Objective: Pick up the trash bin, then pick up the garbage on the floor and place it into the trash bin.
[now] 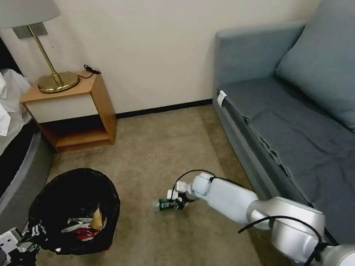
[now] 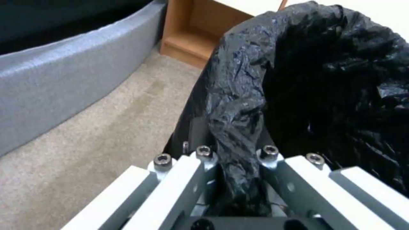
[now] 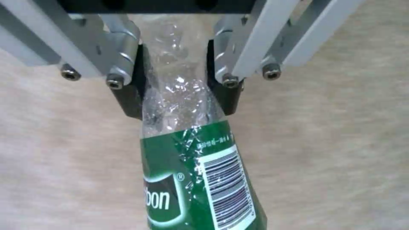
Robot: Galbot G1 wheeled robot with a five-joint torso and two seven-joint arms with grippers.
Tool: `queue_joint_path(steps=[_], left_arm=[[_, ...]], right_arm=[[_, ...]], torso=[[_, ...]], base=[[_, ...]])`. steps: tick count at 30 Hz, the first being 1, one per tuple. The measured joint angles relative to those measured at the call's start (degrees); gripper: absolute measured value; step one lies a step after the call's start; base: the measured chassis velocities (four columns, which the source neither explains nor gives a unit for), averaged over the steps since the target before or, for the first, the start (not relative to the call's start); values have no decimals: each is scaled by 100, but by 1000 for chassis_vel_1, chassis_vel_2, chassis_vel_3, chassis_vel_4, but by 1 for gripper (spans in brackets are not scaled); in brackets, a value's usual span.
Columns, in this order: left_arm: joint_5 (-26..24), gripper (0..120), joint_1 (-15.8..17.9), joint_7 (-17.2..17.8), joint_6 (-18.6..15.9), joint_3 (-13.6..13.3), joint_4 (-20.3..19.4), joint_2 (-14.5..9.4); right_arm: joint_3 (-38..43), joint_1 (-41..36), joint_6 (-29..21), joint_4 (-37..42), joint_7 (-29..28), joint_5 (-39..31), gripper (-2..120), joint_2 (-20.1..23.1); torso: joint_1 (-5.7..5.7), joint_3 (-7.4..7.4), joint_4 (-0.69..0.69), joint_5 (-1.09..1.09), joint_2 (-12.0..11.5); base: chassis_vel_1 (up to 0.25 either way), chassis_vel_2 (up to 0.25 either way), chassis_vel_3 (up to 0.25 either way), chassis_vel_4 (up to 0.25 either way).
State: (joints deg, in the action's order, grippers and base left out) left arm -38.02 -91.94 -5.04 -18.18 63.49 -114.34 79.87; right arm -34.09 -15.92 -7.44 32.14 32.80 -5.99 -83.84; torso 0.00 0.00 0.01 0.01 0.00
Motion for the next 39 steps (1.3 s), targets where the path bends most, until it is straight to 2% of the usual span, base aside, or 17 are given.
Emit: queue_joint_path(steps=[6, 10, 12, 14, 17, 19, 20, 24, 25, 29, 30, 34, 39], left_arm=[[-62, 4, 51, -11, -3, -115, 169, -18], [-77, 4, 79, -16, -2, -244, 248, -25], [-86, 4, 113, -16, -9, -359, 290, -28], [-87, 4, 126, -15, -18, -404, 303, -28], [-87, 4, 191, -12, -80, -549, 361, -42], [-87, 4, 208, -8, -94, -569, 373, -47], [-88, 4, 250, 0, -123, -612, 407, -61], [-107, 4, 336, -14, -201, -735, 551, -77], [-107, 4, 336, -14, -201, -735, 551, -77], [-175, 4, 407, -43, -305, -877, 626, -77], [-175, 4, 407, -43, -305, -877, 626, -77], [-213, 4, 468, -58, -390, -1002, 634, -53], [-214, 4, 470, -120, -438, -1116, 587, 11]], right_arm=[[382, 68, -121, 550, -489, -401, 22, 391], [821, 138, -227, 1051, -847, -898, 22, 585], [1067, 179, -251, 1444, -1073, -1367, 22, 680], [1130, 189, -267, 1601, -1135, -1499, 22, 712], [1313, 208, -415, 2521, -1506, -2193, 22, 881], [1336, 207, -456, 2711, -1568, -2285, 22, 917], [1366, 191, -521, 3242, -1692, -2515, 22, 1028], [1253, 11, -693, 4714, -2005, -3107, 22, 1401], [1253, 11, -693, 4714, -2005, -3107, 22, 1401], [917, -241, -847, 5911, -2308, -3611, 22, 1720], [917, -241, -847, 5911, -2308, -3611, 22, 1720], [504, -515, -888, 6741, -2633, -3876, 22, 1819], [186, -763, -910, 7085, -2817, -3870, 22, 1703]], torso=[[0, 0, -2, 0, 0], [0, -1, -1, 0, 0], [0, 0, -1, 0, 0], [0, 0, -1, 0, 0], [0, 0, -1, -1, 0], [0, 0, 0, 0, 0], [0, -1, 0, -1, 1], [0, -1, -1, -2, 0], [0, -1, -1, -2, 0], [-1, -1, -1, -1, 0], [-1, -1, -1, -1, 0], [0, -1, -1, -1, 0], [0, -1, 0, -1, 0]], base=[[0, 0, 0, 0], [0, 0, 0, 0], [0, 0, 0, 0], [0, 0, 0, 0], [0, 0, 0, 0], [0, 0, 0, 0], [0, 0, 0, 0], [0, 0, 0, 0], [0, 0, 0, 0], [0, 0, 0, 0], [0, 0, 0, 0], [0, 0, 0, 0], [0, 0, 0, 0]])
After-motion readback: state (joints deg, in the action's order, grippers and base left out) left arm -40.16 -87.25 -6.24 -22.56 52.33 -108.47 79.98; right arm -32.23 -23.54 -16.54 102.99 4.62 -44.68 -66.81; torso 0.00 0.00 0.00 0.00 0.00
